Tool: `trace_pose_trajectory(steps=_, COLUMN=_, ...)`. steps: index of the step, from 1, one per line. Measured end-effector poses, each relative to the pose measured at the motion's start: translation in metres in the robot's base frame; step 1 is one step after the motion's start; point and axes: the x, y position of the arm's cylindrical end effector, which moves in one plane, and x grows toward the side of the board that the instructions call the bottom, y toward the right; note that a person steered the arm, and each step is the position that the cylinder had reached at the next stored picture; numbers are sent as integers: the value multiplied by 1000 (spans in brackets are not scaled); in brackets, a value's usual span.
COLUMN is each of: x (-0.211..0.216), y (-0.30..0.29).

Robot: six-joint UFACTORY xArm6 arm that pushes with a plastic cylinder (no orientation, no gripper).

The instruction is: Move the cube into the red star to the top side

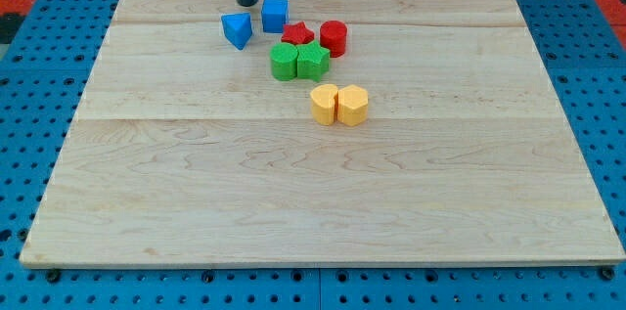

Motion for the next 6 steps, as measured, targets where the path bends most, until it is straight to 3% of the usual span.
trace_pose_trajectory(steps=2, x=34, y=49)
trace_pose_trajectory(steps=4, x=-3, y=28)
trace_pose_trajectory(steps=5, x=24, y=103)
trace_pose_trajectory(steps=6, x=58, y=129)
